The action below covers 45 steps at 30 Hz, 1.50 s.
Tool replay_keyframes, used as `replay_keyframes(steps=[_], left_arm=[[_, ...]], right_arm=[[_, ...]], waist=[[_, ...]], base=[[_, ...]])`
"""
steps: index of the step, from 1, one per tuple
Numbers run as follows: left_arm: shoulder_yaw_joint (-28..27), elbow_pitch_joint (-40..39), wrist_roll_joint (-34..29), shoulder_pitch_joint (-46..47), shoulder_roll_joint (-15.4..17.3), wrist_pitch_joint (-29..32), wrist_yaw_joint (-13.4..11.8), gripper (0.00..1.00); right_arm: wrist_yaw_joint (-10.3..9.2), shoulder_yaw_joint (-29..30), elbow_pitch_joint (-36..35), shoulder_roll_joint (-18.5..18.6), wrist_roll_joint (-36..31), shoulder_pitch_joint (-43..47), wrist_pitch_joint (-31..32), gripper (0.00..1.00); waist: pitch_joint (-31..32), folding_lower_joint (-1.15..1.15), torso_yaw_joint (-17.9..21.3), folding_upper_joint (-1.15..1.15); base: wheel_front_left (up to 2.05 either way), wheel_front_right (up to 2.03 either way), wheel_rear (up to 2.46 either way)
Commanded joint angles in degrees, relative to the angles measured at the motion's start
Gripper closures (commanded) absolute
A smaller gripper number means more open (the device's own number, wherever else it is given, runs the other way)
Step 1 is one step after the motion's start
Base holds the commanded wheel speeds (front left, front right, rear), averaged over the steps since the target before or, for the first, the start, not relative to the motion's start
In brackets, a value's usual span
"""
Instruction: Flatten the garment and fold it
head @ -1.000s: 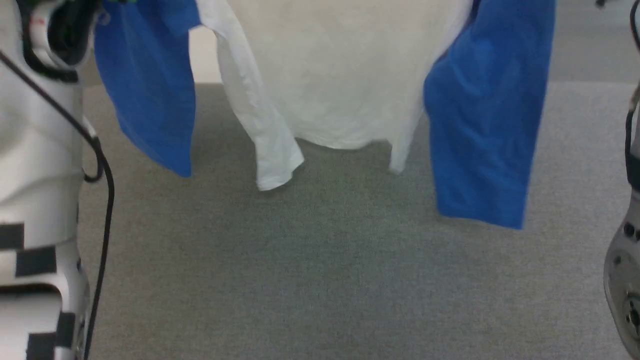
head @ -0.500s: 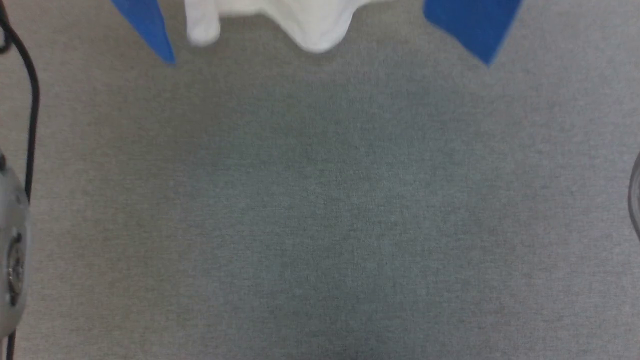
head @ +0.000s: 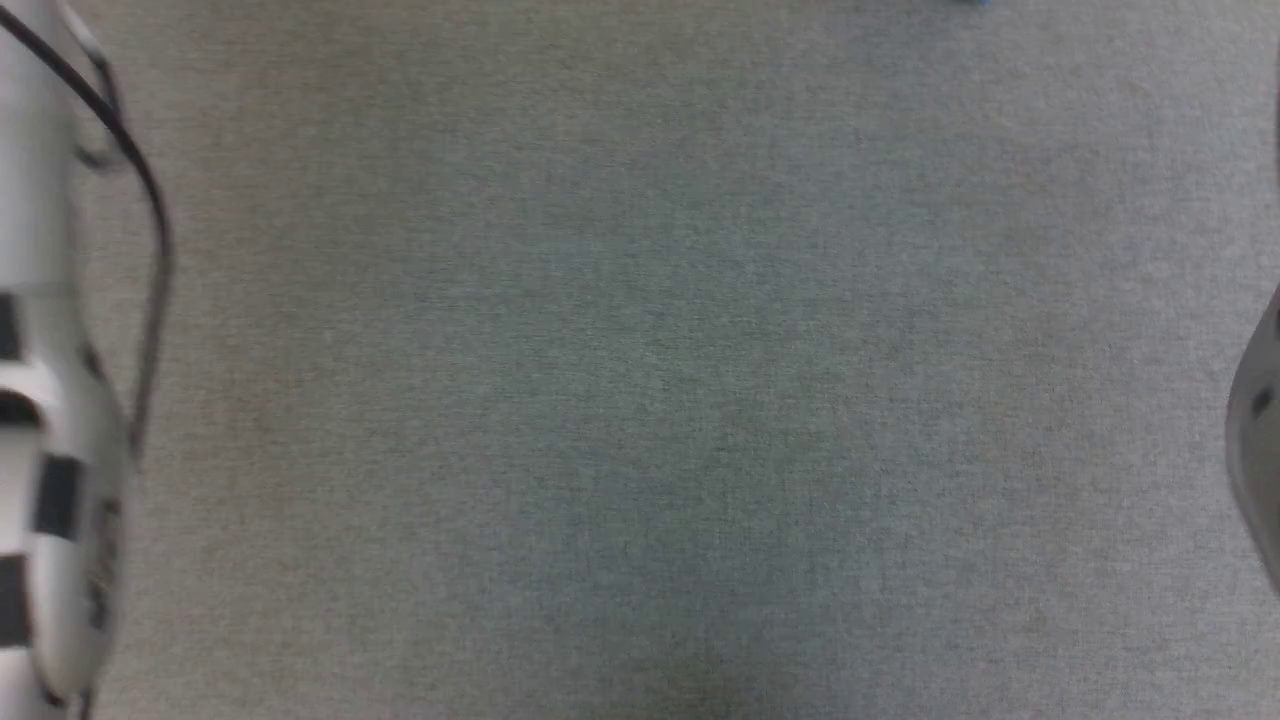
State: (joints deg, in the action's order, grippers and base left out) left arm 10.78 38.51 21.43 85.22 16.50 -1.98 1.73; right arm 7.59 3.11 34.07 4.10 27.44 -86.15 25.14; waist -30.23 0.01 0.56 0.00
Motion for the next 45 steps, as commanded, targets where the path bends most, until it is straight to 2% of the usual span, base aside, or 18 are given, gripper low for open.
replay_keyframes(steps=[1,6,13,19,24,31,35,40,45], left_arm=[[-0.2,0.5,1.2,-2.9,-0.4,-1.2,0.5,1.0],[-0.4,1.1,3.1,-13.5,-1.8,-4.9,1.0,1.0],[-2.4,-3.6,7.3,-38.3,-4.5,-8.5,-1.0,1.0],[-2.3,-11.2,9.8,-60.2,-6.5,-5.4,-4.3,1.0],[-1.4,-16.8,10.8,-73.1,-6.5,0.0,-7.2,1.0],[0.4,-22.5,11.6,-84.8,-4.1,11.2,-10.9,1.0],[1.4,-25.4,11.6,-89.3,-1.8,18.9,-13.3,1.0],[2.5,-28.5,12.4,-92.9,-0.3,26.6,-15.4,1.0],[3.4,-29.7,12.3,-93.9,0.3,28.8,-16.0,1.0]], right_arm=[[-0.1,-0.4,-0.8,1.0,2.0,3.0,-0.7,1.0],[-0.1,-3.9,-4.9,3.9,9.1,16.7,-1.7,1.0],[-0.1,-8.4,-11.4,7.5,15.4,42.9,-4.6,1.0],[-0.1,-10.2,-15.0,8.9,18.0,59.3,-6.6,1.0],[-0.1,-14.3,-17.9,12.3,15.5,68.6,-6.6,1.0],[-0.1,-17.4,-19.8,16.3,14.5,78.1,2.2,1.0],[-0.1,-17.6,-21.3,18.4,13.7,82.1,11.0,1.0],[-0.1,-16.0,-23.5,19.2,11.4,85.4,20.8,1.0],[-0.1,-14.2,-25.1,17.4,7.2,86.2,24.0,1.0]], waist=[[2.2,-0.01,-1.6,0.0],[7.7,-0.01,-3.1,0.0],[17.1,-0.01,-4.3,0.0],[22.3,-0.01,-4.5,0.0],[25.2,-0.01,-4.6,0.0],[28.7,-0.01,-3.9,0.0],[29.7,-0.01,-3.5,0.0],[30.0,-0.01,-3.3,0.0],[29.7,-0.01,-3.4,0.0]], base=[[0.0,0.0,0.0],[0.0,0.0,0.0],[0.0,0.0,0.0],[0.0,0.0,0.0],[0.0,0.0,0.0],[0.0,0.0,0.0],[0.0,0.0,0.0],[0.0,0.0,0.0],[0.0,0.0,0.0]])
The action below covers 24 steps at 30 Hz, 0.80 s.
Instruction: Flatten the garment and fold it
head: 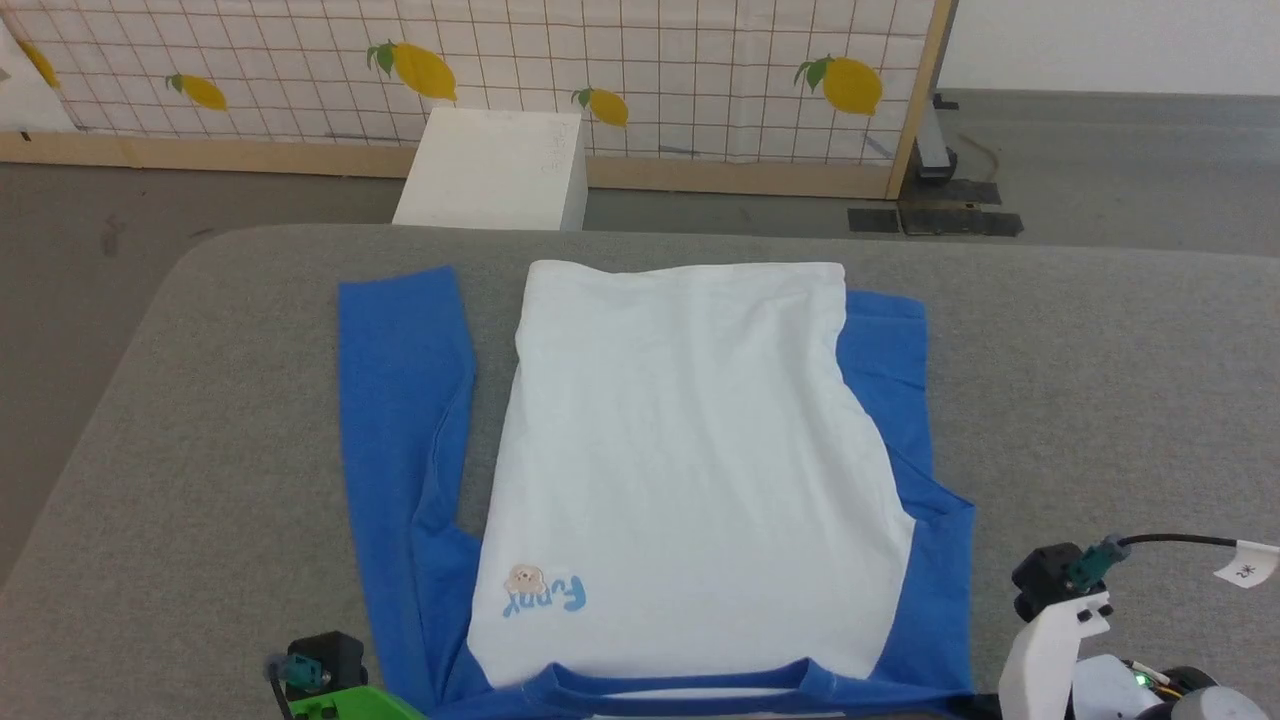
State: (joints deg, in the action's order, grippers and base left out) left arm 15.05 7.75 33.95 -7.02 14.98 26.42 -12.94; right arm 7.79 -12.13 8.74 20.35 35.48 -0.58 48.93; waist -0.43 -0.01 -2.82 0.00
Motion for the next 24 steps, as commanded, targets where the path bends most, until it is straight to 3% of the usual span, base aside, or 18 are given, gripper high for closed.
replay_keyframes(steps=[1,4,6,7,8,17,20,24], left_arm=[[-0.7,1.1,-0.1,-1.5,1.5,0.3,-1.2,1.0],[-0.6,1.6,0.1,-0.6,1.1,-0.4,-0.9,1.0],[-0.8,2.2,0.3,0.0,0.9,-0.9,-0.7,0.51],[-1.0,2.4,0.5,0.3,0.9,-1.0,-0.7,0.0],[-1.1,2.5,0.6,0.4,0.9,-0.9,-0.7,0.0],[-3.3,-4.0,2.2,-1.5,4.7,4.0,-2.4,0.0],[-5.1,-11.8,2.8,-3.1,7.5,7.8,-4.4,0.0],[-7.5,-17.1,2.0,-3.3,8.9,7.1,-6.3,0.0]], right_arm=[[-0.31,0.9,0.2,0.5,-1.5,0.7,0.5,1.0],[-0.31,0.6,0.2,-1.2,-2.1,0.8,1.0,1.0],[-0.31,0.9,0.1,-2.0,-2.5,0.6,0.4,1.0],[-0.31,0.7,-0.1,-2.2,-2.7,0.5,-0.1,0.27],[-0.31,1.0,-0.1,-2.5,-2.3,0.5,-0.3,0.0],[-0.31,7.6,-5.4,-1.3,1.9,0.9,1.1,0.0],[-0.31,14.0,-8.4,-1.5,2.5,-1.1,1.3,0.0],[-0.31,18.0,-9.0,-3.0,1.2,-5.2,-0.1,0.0]], waist=[[-0.2,0.01,-0.1,0.0],[-0.5,0.01,-0.3,0.0],[-0.5,0.01,-0.4,0.0],[-0.4,0.01,-0.3,0.0],[-0.3,0.01,-0.3,0.0],[1.3,0.01,0.4,0.0],[1.3,0.01,0.7,0.0],[0.2,0.01,0.9,0.0]], base=[[0.0,0.0,0.0],[0.0,0.0,0.0],[0.0,0.0,0.0],[0.0,0.0,0.0],[0.0,0.0,0.0],[0.0,0.0,0.0],[0.0,0.0,0.0],[0.0,0.0,0.0]])
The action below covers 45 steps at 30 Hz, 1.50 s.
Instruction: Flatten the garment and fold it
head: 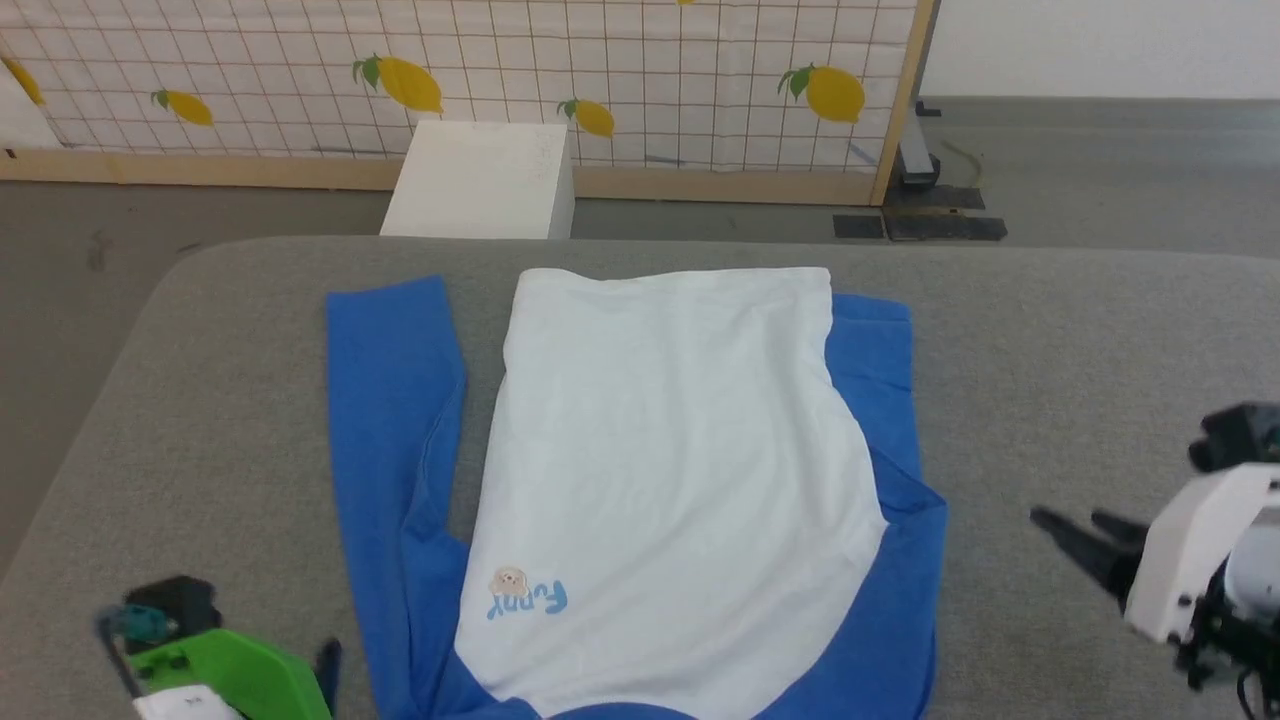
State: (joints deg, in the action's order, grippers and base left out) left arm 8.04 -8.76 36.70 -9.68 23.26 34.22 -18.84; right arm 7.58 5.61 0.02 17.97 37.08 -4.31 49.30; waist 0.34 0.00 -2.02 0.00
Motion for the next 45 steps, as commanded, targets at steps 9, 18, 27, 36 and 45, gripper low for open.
replay_keyframes(steps=[9,18,27,36,45], left_arm=[[-7.3,-6.0,-6.3,6.5,-3.1,-31.7,3.6,0.0],[-6.8,-2.8,-12.4,13.4,-6.5,-48.7,7.9,0.0],[-7.9,-4.4,-19.5,18.4,-12.8,-49.2,11.9,0.0],[-10.0,-4.6,-23.6,19.4,-16.9,-49.2,15.8,0.0],[-11.9,-2.7,-25.5,19.2,-19.0,-49.2,18.2,0.0]], right_arm=[[-0.09,6.3,6.3,-5.2,-9.9,-17.3,-9.0,0.0],[-0.09,4.8,20.2,-6.5,-21.3,-35.9,-10.2,0.0],[-0.09,6.4,35.7,-8.3,-37.0,-50.9,-7.3,0.0],[-0.09,2.4,42.8,-8.2,-41.4,-53.9,-3.9,0.0],[-0.09,3.7,44.3,-7.3,-36.1,-53.8,-4.3,1.0]], waist=[[-8.6,0.0,-1.5,0.0],[-19.5,0.0,-3.4,0.0],[-27.6,0.0,-6.6,0.0],[-29.3,0.0,-7.3,0.0],[-27.9,0.0,-6.4,0.0]], base=[[0.0,0.0,0.0],[0.0,0.0,0.0],[0.0,0.0,0.0],[0.0,0.0,0.0],[0.0,0.0,0.0]])
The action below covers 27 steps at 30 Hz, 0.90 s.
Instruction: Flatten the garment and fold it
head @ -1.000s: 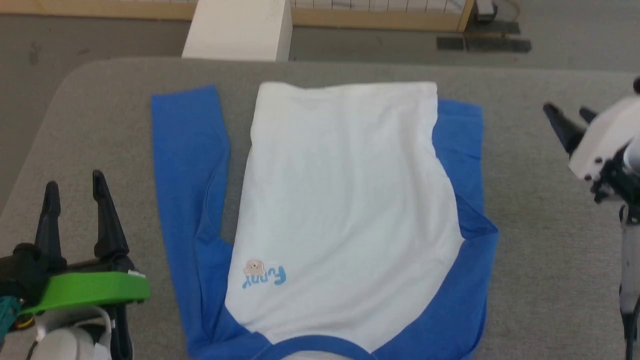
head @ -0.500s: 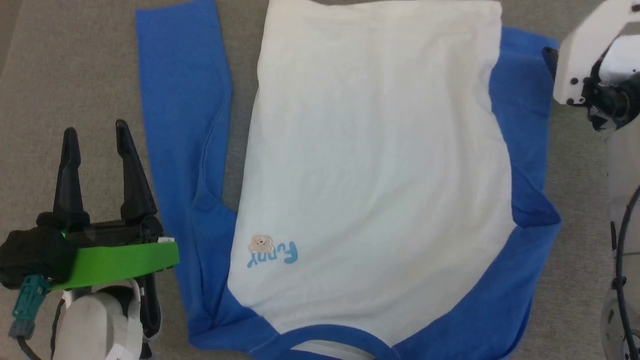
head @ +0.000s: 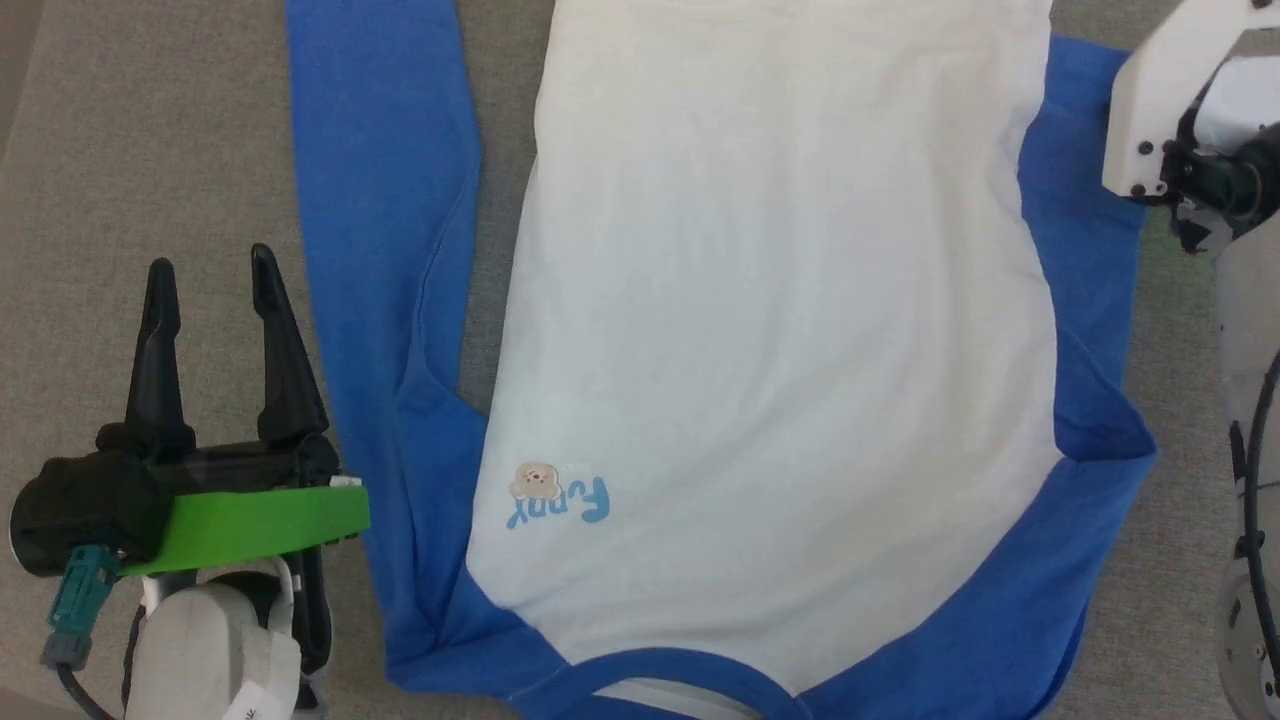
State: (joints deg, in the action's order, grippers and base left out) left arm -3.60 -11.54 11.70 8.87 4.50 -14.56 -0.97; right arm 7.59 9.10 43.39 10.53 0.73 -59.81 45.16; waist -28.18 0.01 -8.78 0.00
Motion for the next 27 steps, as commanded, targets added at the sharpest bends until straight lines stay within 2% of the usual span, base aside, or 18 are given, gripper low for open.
replay_keyframes(steps=[1,4,12,16,23,27], left_arm=[[-0.5,0.3,-0.7,0.5,-0.4,-0.4,0.5,0.0],[-1.0,1.0,-1.2,-0.1,-0.6,-0.4,1.0,0.0],[-1.5,2.6,-1.7,-1.7,-1.1,-0.4,1.9,0.0],[-2.3,2.8,-2.0,-3.4,-1.2,-0.4,2.3,0.0],[-3.3,2.3,-2.4,-5.3,-1.3,-0.4,2.8,0.0],[-3.6,2.5,-2.5,-6.1,-1.3,-0.4,2.9,0.0]], right_arm=[[-0.1,1.5,0.5,0.3,1.1,1.7,-1.5,1.0],[-0.1,5.5,-0.1,1.6,3.5,2.4,-4.4,1.0],[-0.1,16.3,-3.0,8.5,6.6,8.9,-7.8,1.0],[-0.1,22.2,-6.4,11.6,4.8,13.7,-8.4,1.0],[-0.1,28.8,-14.6,11.6,0.2,18.7,-5.8,1.0],[-0.1,25.7,-19.5,9.6,1.3,20.6,-4.2,1.0]], waist=[[1.1,-0.01,0.5,0.0],[3.0,-0.01,1.1,0.0],[8.8,-0.01,2.3,0.0],[11.9,-0.01,3.7,0.0],[14.9,-0.01,5.0,0.0],[16.7,-0.01,5.5,0.0]], base=[[0.0,0.0,0.0],[0.0,0.0,0.0],[0.0,0.0,0.0],[0.0,0.0,0.0],[0.0,0.0,0.0],[0.0,0.0,0.0]])
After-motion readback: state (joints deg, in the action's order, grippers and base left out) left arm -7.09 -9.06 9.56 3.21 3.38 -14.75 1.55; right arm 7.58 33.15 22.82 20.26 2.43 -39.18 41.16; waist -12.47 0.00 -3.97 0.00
